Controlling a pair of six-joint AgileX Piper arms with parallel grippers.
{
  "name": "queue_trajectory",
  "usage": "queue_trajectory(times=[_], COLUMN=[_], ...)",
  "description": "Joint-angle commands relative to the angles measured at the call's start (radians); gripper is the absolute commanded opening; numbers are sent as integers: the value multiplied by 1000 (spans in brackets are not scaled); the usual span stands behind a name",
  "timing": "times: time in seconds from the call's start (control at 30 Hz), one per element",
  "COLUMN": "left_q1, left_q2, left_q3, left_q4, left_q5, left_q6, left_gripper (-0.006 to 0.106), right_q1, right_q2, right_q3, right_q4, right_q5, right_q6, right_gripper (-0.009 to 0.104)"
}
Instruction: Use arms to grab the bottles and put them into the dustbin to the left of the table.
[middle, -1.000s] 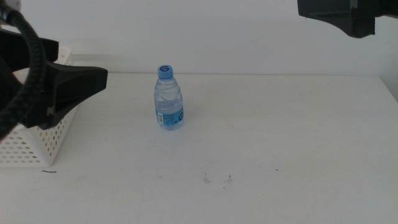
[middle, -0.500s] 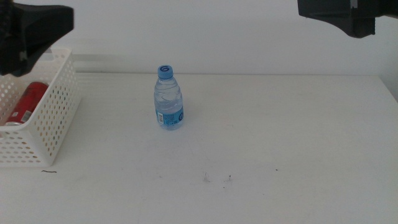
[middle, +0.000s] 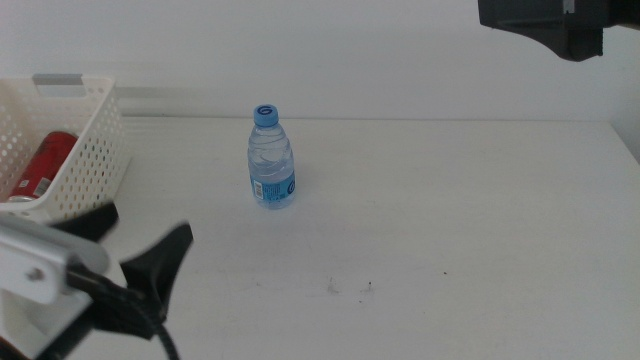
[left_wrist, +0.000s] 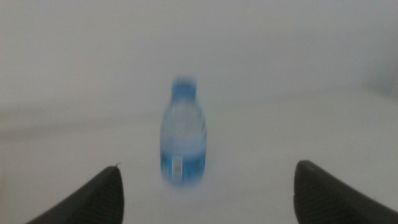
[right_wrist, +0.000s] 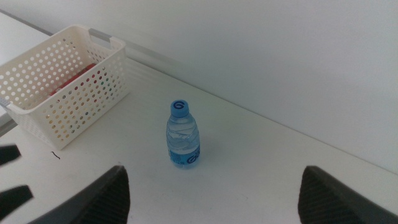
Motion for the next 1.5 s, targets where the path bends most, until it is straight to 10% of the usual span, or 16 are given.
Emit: queue_trajectory(times=[0.0, 0.63, 0.93, 1.47], left_q1=[-14, 4, 143, 169], left_q2=[59, 810, 1090, 1330], left_q3=[39, 12, -187, -551], left_q4=[-55, -12, 270, 317], left_q5=[-85, -804, -804, -728], left_q6=[-19, -110, -169, -215], left_gripper=[94, 94, 94, 94], right_q1=[2, 2, 2, 2], right_q2=[-3, -3, -3, -3], right_q3=[-6, -6, -6, -6], right_q4=[-4, -4, -4, -4], right_q5=[-11, -11, -11, -11], right_q6=[-9, -9, -9, -7], right_gripper=[93, 93, 93, 93])
